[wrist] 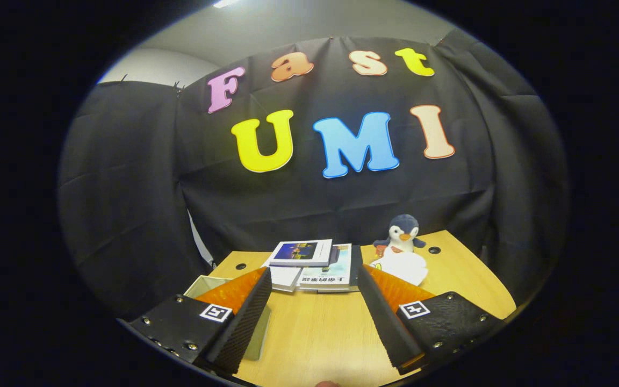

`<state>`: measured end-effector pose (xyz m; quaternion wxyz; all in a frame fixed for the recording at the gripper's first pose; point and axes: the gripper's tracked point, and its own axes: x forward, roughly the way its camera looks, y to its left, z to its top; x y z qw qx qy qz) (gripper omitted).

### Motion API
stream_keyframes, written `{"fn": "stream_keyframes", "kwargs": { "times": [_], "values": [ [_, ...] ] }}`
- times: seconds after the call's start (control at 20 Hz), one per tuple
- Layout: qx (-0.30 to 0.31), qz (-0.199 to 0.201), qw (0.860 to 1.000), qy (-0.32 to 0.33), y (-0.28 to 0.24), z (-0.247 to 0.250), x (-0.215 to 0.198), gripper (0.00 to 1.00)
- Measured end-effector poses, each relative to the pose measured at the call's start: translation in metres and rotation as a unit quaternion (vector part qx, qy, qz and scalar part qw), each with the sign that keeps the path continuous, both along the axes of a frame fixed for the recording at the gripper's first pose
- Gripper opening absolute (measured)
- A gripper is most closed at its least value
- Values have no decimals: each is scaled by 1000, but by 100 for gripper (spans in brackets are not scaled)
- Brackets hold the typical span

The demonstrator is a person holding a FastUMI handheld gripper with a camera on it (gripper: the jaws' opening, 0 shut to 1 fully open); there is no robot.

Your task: Open the storage box then place both shoes into the box .Put the left shoe in first, then the right shoe, with the right side of both shoes facing outward in a uniform manner.

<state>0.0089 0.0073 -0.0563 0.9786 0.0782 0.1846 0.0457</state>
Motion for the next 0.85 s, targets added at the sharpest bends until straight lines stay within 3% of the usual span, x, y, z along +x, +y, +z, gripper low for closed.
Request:
{"fn": "stream_keyframes", "kwargs": {
  "times": [0.35, 0.85],
  "values": [
    [-7, -56, 998, -37, -62, 8, -14, 97],
    [-39, -69, 993, -86, -90, 32, -23, 97]
  ]
}}
